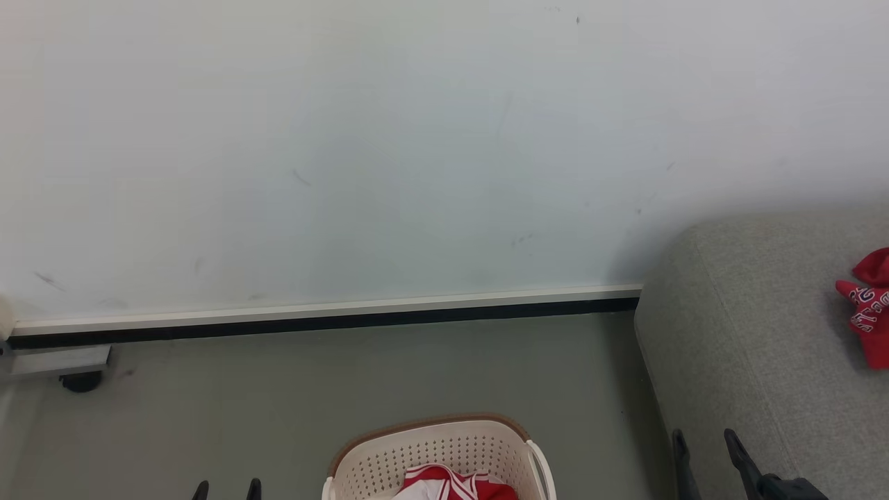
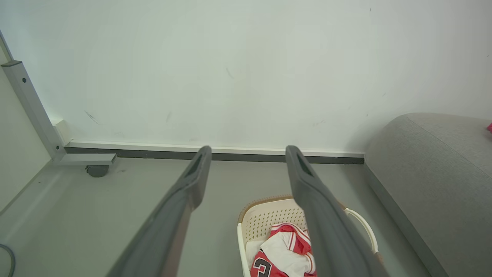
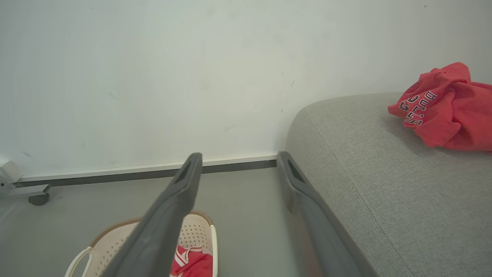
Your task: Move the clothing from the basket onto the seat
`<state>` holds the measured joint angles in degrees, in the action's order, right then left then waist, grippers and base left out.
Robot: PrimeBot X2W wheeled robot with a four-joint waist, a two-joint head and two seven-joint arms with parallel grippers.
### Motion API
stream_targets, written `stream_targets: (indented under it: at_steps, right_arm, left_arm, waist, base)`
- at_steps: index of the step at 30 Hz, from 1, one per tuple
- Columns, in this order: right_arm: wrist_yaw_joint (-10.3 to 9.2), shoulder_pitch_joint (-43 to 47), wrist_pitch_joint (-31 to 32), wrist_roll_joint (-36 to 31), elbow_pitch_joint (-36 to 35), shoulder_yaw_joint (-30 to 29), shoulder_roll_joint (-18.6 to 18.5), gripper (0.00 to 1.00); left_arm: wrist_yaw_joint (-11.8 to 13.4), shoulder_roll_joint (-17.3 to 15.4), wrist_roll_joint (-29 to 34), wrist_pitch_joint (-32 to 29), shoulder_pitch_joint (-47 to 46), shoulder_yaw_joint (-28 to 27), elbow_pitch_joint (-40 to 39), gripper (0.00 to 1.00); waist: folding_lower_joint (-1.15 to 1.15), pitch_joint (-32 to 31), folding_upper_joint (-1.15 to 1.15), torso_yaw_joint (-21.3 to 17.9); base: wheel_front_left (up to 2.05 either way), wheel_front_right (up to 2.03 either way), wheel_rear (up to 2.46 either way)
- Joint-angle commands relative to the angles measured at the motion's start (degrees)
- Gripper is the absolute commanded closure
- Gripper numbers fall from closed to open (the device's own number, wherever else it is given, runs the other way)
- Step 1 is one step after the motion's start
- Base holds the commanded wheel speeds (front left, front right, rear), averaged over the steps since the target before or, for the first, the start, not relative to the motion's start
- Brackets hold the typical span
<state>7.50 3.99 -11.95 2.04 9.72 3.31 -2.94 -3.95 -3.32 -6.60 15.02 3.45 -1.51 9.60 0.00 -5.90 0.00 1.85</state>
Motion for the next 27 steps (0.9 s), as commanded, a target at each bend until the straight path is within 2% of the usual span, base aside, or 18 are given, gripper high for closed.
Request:
stream_targets:
  at_steps: [1, 20, 27]
  right_arm:
    - [-0.02, 0.13, -0.28, 0.24, -0.02, 0.2, 0.08, 0.0]
    - [-0.02, -0.89, -0.45, 1.26, -0.35, 1.01, 0.09, 0.0]
    - [-0.02, -1.52, -0.4, 1.52, -0.86, 2.22, 0.08, 0.0]
  left_arm:
    - [-0.21, -0.01, 0.2, 0.24, 0.7, -0.38, 0.36, 0.0]
    - [-2.04, 0.35, 0.32, 0.24, 0.0, -1.67, 0.97, 0.0]
    - [-2.39, 0.39, 2.14, 0.24, -1.18, -0.41, 2.04, 0.0]
  waist:
    - [0.0, -0.06, 0.0, 0.07]
    - [0.0, 0.31, 0.0, -0.37]
    - [0.0, 1.78, 0.0, -1.33]
  base:
    - [0.0, 0.0, 0.0]
    - [0.0, 0.0, 0.0]
    - [0.0, 0.0, 0.0]
